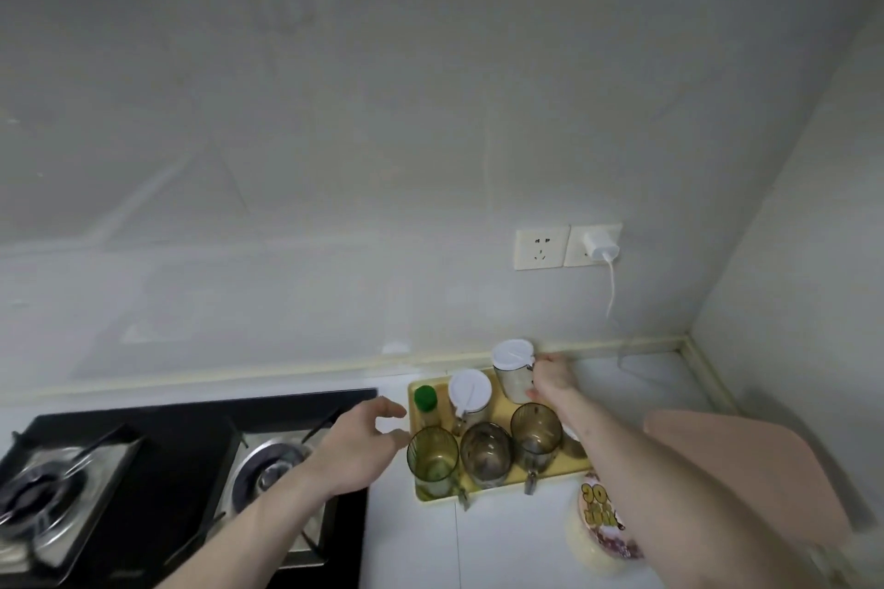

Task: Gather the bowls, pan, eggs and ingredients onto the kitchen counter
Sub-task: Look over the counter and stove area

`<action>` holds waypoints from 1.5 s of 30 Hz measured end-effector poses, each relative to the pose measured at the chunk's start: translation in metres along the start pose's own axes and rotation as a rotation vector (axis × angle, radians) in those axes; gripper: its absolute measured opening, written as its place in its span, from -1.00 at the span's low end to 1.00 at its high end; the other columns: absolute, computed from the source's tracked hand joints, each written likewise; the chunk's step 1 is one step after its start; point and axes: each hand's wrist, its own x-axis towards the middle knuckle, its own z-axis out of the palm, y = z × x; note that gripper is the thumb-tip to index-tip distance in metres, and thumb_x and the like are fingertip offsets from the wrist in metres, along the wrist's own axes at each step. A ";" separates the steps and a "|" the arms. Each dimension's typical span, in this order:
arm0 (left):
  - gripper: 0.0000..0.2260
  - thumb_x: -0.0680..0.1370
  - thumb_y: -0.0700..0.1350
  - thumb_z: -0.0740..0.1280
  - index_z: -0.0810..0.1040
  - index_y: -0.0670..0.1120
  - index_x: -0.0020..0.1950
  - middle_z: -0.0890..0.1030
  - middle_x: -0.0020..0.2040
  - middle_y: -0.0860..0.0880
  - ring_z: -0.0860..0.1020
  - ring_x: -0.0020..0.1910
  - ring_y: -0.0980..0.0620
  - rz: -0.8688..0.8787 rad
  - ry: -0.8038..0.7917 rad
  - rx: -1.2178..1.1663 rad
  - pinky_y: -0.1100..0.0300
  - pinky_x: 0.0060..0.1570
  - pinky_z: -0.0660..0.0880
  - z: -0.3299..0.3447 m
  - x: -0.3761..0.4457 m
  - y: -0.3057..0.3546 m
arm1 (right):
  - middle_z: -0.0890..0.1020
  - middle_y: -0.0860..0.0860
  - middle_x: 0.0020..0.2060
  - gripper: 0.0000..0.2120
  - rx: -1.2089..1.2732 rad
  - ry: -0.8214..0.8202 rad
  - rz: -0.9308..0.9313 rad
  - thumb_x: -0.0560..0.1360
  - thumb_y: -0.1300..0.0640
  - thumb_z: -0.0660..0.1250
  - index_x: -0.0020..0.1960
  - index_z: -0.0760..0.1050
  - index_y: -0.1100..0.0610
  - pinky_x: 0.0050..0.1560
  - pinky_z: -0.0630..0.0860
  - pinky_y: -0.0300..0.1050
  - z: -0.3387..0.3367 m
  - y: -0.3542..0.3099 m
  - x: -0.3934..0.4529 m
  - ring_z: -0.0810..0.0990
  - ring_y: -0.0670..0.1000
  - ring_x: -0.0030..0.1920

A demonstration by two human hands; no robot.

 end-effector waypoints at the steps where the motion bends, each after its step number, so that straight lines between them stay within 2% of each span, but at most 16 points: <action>1: -0.69 0.53 0.00 0.37 0.54 0.08 0.28 0.57 0.14 0.12 0.55 0.02 0.21 0.004 0.012 0.018 0.23 0.09 0.44 -0.001 -0.001 0.000 | 0.55 -0.04 -0.22 -0.86 -0.033 0.009 0.008 0.63 0.23 0.14 0.01 0.46 0.11 -0.15 0.69 -0.02 0.001 0.001 0.003 0.69 0.13 -0.25; 3: -0.65 0.54 0.00 0.36 0.53 0.07 0.33 0.57 0.21 0.12 0.55 0.09 0.20 0.016 0.025 0.039 0.25 0.11 0.42 -0.002 -0.003 0.000 | 0.60 0.05 -0.29 -0.79 -0.088 0.010 0.029 0.58 0.25 0.14 -0.05 0.56 0.20 -0.29 0.61 -0.10 0.003 0.004 0.011 0.67 0.13 -0.31; 7: -0.64 0.55 0.02 0.35 0.51 0.09 0.36 0.57 0.21 0.14 0.55 0.08 0.21 0.020 0.027 0.053 0.28 0.08 0.42 -0.003 -0.005 -0.002 | 0.58 0.14 -0.46 -0.71 -0.167 -0.011 0.057 0.41 0.18 0.15 -0.25 0.62 0.27 -0.34 0.49 -0.08 0.009 0.010 0.028 0.57 0.11 -0.44; 10: -0.64 0.54 0.04 0.35 0.50 0.11 0.35 0.57 0.20 0.17 0.55 0.07 0.23 0.011 0.022 0.042 0.33 0.02 0.41 -0.002 -0.005 -0.004 | 0.60 0.13 -0.35 -0.71 -0.179 -0.022 0.057 0.50 0.14 0.18 -0.14 0.63 0.25 -0.25 0.51 -0.06 0.015 0.005 0.026 0.56 0.11 -0.34; 12: -0.62 0.53 0.04 0.36 0.50 0.11 0.35 0.56 0.19 0.18 0.55 0.08 0.22 0.001 0.015 0.029 0.32 0.03 0.42 -0.001 -0.004 -0.007 | 0.54 0.11 -0.21 -0.81 -0.217 -0.081 0.053 0.58 0.17 0.16 -0.06 0.53 0.19 -0.12 0.45 -0.07 0.018 0.001 0.026 0.51 0.10 -0.18; 14: -0.62 0.53 0.04 0.37 0.50 0.11 0.35 0.55 0.20 0.18 0.55 0.10 0.21 -0.009 0.011 0.016 0.30 0.07 0.43 0.001 -0.004 -0.009 | 0.53 0.11 -0.14 -0.87 -0.282 -0.086 0.058 0.55 0.17 0.19 -0.07 0.48 0.19 -0.07 0.42 -0.09 0.017 0.001 0.030 0.50 0.09 -0.13; 18: -0.62 0.52 0.05 0.37 0.51 0.11 0.34 0.54 0.21 0.20 0.54 0.12 0.21 -0.006 0.006 0.002 0.28 0.09 0.44 0.005 -0.003 -0.011 | 0.68 0.13 -0.24 -0.84 -0.337 -0.021 0.056 0.41 0.20 0.29 -0.22 0.61 0.25 -0.17 0.57 -0.08 0.011 0.012 0.048 0.61 0.10 -0.29; 20: -0.62 0.53 0.04 0.36 0.50 0.12 0.35 0.53 0.22 0.20 0.53 0.15 0.20 0.000 0.006 -0.004 0.28 0.10 0.43 0.006 -0.004 -0.010 | 0.68 0.15 -0.24 -0.85 -0.366 -0.020 0.039 0.39 0.22 0.29 -0.18 0.62 0.25 -0.21 0.60 -0.07 0.009 0.015 0.046 0.62 0.11 -0.29; 23: -0.64 0.54 0.04 0.36 0.49 0.12 0.34 0.52 0.22 0.20 0.52 0.15 0.22 0.018 0.010 0.002 0.32 0.05 0.39 0.008 -0.005 -0.005 | 0.61 0.14 -0.29 -0.81 -0.424 -0.025 0.031 0.43 0.25 0.26 -0.02 0.56 0.27 -0.38 0.50 -0.16 0.004 0.009 0.033 0.59 0.13 -0.33; 28: -0.67 0.57 0.02 0.35 0.47 0.13 0.34 0.50 0.20 0.18 0.50 0.17 0.21 0.070 0.027 0.002 0.41 -0.06 0.36 0.008 -0.013 0.005 | 0.61 0.23 0.18 -0.63 -0.564 -0.068 0.018 0.52 0.25 0.18 0.29 0.51 0.30 -0.09 0.58 -0.04 -0.006 0.000 0.026 0.63 0.23 0.04; 31: -0.67 0.57 0.02 0.34 0.46 0.14 0.34 0.49 0.19 0.17 0.50 0.18 0.20 0.093 0.063 0.002 0.48 -0.09 0.33 0.009 -0.024 0.003 | 0.59 0.21 0.22 -0.64 -0.541 -0.078 -0.064 0.50 0.26 0.14 0.23 0.53 0.22 0.14 0.56 0.01 -0.015 -0.008 0.009 0.58 0.24 0.15; 33: -0.67 0.56 0.02 0.35 0.47 0.15 0.33 0.51 0.19 0.16 0.51 0.17 0.19 0.111 0.102 -0.003 0.44 -0.05 0.36 0.009 -0.035 -0.004 | 0.51 0.19 0.30 -0.61 -0.439 -0.061 -0.172 0.51 0.31 0.13 0.29 0.52 0.16 0.32 0.44 -0.01 -0.014 -0.016 -0.024 0.49 0.21 0.29; 35: -0.66 0.56 0.02 0.36 0.47 0.16 0.33 0.52 0.21 0.16 0.51 0.17 0.20 0.126 0.121 -0.008 0.39 0.03 0.38 0.011 -0.044 -0.015 | 0.44 0.13 0.37 -0.55 -0.352 -0.057 -0.274 0.53 0.35 0.15 0.37 0.49 0.12 0.35 0.37 -0.05 -0.006 -0.020 -0.059 0.43 0.17 0.39; 38: -0.64 0.53 0.03 0.35 0.48 0.14 0.34 0.53 0.23 0.15 0.52 0.15 0.21 0.121 0.150 0.028 0.34 0.10 0.43 0.013 -0.063 -0.036 | 0.48 0.03 0.33 -0.55 -0.342 -0.234 -0.450 0.52 0.37 0.15 0.28 0.51 -0.01 0.25 0.38 -0.14 0.021 -0.020 -0.112 0.46 0.05 0.33; 43: -0.58 0.52 0.00 0.33 0.47 0.07 0.39 0.46 0.32 0.14 0.47 0.29 0.13 0.070 0.225 0.125 0.34 0.25 0.36 0.010 -0.104 -0.083 | 0.41 -0.14 0.30 -0.67 -0.434 -0.599 -0.596 0.62 0.21 0.17 0.24 0.50 -0.14 -0.10 0.45 -0.29 0.067 -0.005 -0.183 0.58 -0.16 -0.01; 45: -0.59 0.52 0.00 0.32 0.47 0.08 0.38 0.44 0.33 0.15 0.47 0.30 0.12 0.033 0.261 0.121 0.32 0.26 0.37 0.008 -0.123 -0.104 | 0.38 -0.16 0.32 -0.69 -0.458 -0.700 -0.641 0.63 0.18 0.18 0.25 0.50 -0.15 0.01 0.49 -0.26 0.083 0.001 -0.207 0.56 -0.22 0.09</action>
